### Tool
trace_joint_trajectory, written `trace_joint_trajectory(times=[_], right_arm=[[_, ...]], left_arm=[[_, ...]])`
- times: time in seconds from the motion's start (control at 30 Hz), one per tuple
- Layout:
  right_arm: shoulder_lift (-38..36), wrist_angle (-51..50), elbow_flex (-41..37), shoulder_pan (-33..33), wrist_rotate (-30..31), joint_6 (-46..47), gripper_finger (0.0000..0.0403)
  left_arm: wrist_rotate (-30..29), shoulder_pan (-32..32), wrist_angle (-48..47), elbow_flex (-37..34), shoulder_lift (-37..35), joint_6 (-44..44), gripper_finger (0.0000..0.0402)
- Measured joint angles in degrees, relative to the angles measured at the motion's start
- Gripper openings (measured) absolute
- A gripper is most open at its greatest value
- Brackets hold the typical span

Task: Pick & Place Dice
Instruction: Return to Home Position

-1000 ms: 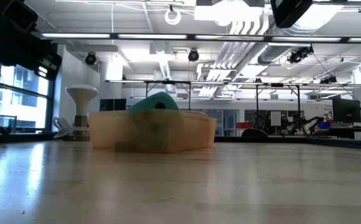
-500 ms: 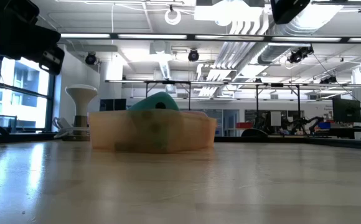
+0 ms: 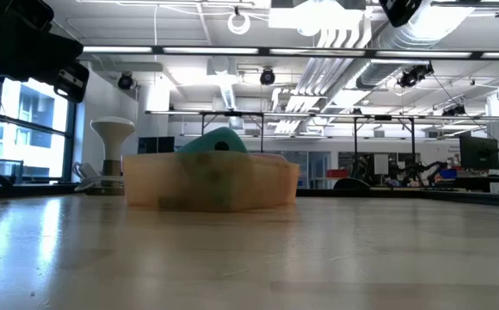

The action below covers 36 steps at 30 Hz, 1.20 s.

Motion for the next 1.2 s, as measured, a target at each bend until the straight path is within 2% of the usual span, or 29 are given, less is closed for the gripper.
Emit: trace_joint_trajectory(times=[0.13,0.23,0.33,0.4,0.47,0.57,0.67,0.73,0.9,1.1,1.2], right_arm=[[-8.0,-1.53,-5.96,-6.69,-10.23,-0.1,0.0002],[-13.52,4.6,-15.9,-12.89,-17.05,3.65,0.0002],[-18.32,16.43,-26.88,-17.18,-22.91,8.7,0.0002],[-20.47,27.68,-33.79,-17.86,-26.61,9.9,0.0002],[-21.81,39.4,-39.31,-17.44,-28.88,7.49,0.0002],[-23.53,48.7,-46.03,-16.19,-31.61,3.0,0.0002],[-27.6,44.01,-46.25,-16.22,-29.24,1.31,0.0002],[-30.45,43.71,-46.25,-16.73,-29.13,-0.15,0.0002],[-39.67,33.94,-46.25,-19.05,-30.4,-2.5,0.0002],[-54.03,14.63,-46.27,-22.69,-30.14,-2.3,0.0002],[-57.88,6.76,-46.27,-23.34,-28.73,-2.19,0.0002]], left_arm=[[0.0,0.0,0.04,0.0,0.0,0.0,0.0001],[0.02,0.0,0.08,0.0,0.0,0.02,0.0001],[0.04,0.0,0.17,0.0,0.0,0.02,0.0],[0.04,0.0,0.23,0.0,0.0,0.03,0.0],[0.04,0.0,0.17,0.0,0.0,0.02,0.0],[0.05,0.0,0.23,0.0,0.0,0.04,0.0],[0.07,0.0,0.27,0.02,0.02,0.04,0.0],[0.04,0.0,0.35,0.02,0.08,0.04,0.0],[0.17,0.0,0.47,0.02,0.04,0.04,0.0],[0.15,0.0,1.25,0.02,0.26,0.03,0.0],[0.04,0.0,1.31,0.02,0.26,0.02,0.0]])
